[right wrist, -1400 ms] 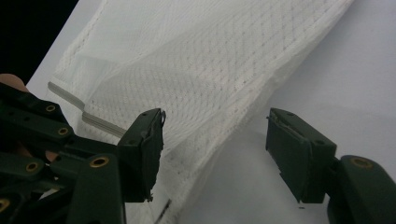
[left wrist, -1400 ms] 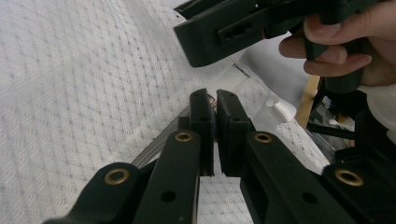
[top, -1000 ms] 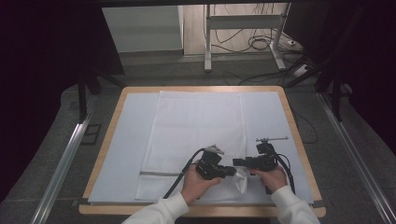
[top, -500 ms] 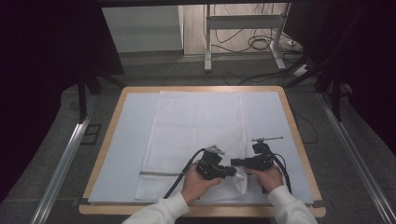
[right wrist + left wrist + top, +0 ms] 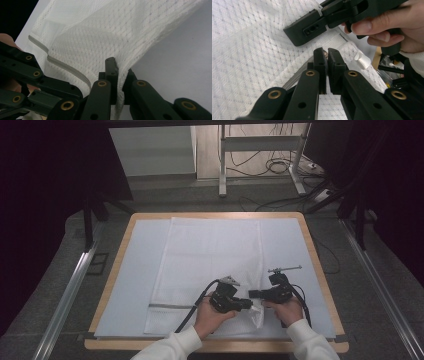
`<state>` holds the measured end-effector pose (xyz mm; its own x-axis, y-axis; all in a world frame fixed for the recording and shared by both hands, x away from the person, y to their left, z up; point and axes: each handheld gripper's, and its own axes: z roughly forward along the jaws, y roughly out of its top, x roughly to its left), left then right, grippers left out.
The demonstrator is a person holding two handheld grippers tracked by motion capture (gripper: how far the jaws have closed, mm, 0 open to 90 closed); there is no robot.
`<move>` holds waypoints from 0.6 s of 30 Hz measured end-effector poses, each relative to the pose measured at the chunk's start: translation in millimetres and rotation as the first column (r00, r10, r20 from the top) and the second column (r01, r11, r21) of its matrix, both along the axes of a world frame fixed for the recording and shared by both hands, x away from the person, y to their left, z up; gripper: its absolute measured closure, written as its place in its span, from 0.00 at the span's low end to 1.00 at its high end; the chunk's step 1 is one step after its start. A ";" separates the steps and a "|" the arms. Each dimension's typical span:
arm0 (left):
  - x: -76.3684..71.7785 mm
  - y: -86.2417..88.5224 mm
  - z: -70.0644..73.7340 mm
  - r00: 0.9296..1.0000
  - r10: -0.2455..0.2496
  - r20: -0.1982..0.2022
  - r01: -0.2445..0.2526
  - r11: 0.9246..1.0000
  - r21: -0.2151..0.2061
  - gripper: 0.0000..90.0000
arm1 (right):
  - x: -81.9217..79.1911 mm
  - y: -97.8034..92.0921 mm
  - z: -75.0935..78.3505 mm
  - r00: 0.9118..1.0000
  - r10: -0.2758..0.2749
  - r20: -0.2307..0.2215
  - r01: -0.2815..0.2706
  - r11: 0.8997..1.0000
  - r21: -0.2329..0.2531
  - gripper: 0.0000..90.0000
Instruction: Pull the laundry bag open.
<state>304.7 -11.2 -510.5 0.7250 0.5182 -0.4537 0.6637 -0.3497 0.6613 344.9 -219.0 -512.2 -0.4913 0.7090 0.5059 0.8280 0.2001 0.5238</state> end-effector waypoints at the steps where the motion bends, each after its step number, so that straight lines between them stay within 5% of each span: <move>1: 0.0 -0.2 -0.2 1.000 -0.001 0.000 0.001 1.000 0.003 0.97 | 0.0 -0.1 0.1 1.000 0.001 0.000 -0.001 1.000 0.001 0.97; 18: -0.1 1.9 -6.0 1.000 -0.003 -0.006 0.003 1.000 0.015 0.97 | -3.2 -0.8 3.8 1.000 0.029 0.009 -0.029 1.000 -0.007 0.97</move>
<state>304.5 -9.3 -516.5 0.7240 0.5232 -0.4496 0.6663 -0.3617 0.6521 341.7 -219.8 -508.4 -0.5161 0.6983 0.4961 0.8170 0.2274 0.5299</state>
